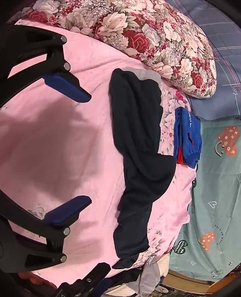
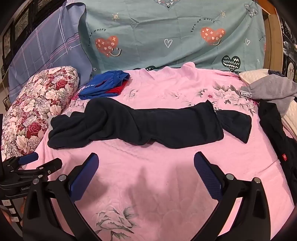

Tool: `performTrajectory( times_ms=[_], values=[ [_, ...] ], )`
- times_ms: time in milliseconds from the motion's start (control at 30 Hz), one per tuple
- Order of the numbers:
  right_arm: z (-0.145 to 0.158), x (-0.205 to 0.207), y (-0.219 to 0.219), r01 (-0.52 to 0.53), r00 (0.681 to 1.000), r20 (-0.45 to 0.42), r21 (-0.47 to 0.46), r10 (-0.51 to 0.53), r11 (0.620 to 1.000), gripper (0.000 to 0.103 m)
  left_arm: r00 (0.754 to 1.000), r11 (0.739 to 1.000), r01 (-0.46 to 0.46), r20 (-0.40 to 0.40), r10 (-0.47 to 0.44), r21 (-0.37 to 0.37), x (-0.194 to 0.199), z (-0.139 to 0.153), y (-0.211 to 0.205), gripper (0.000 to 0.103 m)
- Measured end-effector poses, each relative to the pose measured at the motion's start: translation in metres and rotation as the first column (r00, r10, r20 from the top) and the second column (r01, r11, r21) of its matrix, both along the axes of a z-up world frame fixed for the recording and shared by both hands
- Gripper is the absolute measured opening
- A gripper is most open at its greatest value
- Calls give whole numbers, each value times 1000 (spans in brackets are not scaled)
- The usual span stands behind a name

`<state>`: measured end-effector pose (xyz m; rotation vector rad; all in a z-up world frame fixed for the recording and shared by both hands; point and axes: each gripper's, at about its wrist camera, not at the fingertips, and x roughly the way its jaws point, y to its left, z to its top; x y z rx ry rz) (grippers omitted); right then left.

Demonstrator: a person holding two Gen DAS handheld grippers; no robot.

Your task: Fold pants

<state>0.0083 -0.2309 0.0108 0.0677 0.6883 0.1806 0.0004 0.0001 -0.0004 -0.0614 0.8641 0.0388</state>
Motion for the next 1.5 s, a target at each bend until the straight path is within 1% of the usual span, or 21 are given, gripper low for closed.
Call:
performTrajectory(
  times_ms=[67, 133, 267, 367, 500, 533, 800, 1500],
  values=[
    [0, 0, 1, -1, 1000, -1, 3, 1, 1000, 102, 1000, 1000, 0, -3, 1, 6, 1, 0, -2, 101],
    [0, 0, 1, -1, 1000, -2, 2, 1, 1000, 102, 1000, 1000, -5, -5, 5, 1, 3, 1, 9, 101],
    [1, 2, 2, 2, 1000, -2, 0, -2, 1000, 102, 1000, 1000, -16, 13, 16, -3, 4, 4, 15, 101],
    [4, 6, 5, 2, 1000, 0, 3, -2, 1000, 102, 999, 999, -50, 4, 50, -12, 2, 2, 12, 101],
    [5, 9, 4, 4, 1000, 5, 2, -4, 1000, 102, 999, 998, -50, -13, 50, -23, 3, 1, 14, 101],
    [5, 0, 1, 0, 1000, 18, -2, 0, 1000, 102, 999, 998, -49, -14, 48, -26, 3, 2, 14, 101],
    [8, 0, 1, 2, 1000, 25, -2, -2, 1000, 102, 999, 999, -42, 24, 43, -24, -1, 9, 12, 101],
    [6, -1, 2, -5, 1000, 17, 1, 5, 1000, 102, 998, 998, -52, 16, 53, -25, -1, 7, 15, 101]
  ],
)
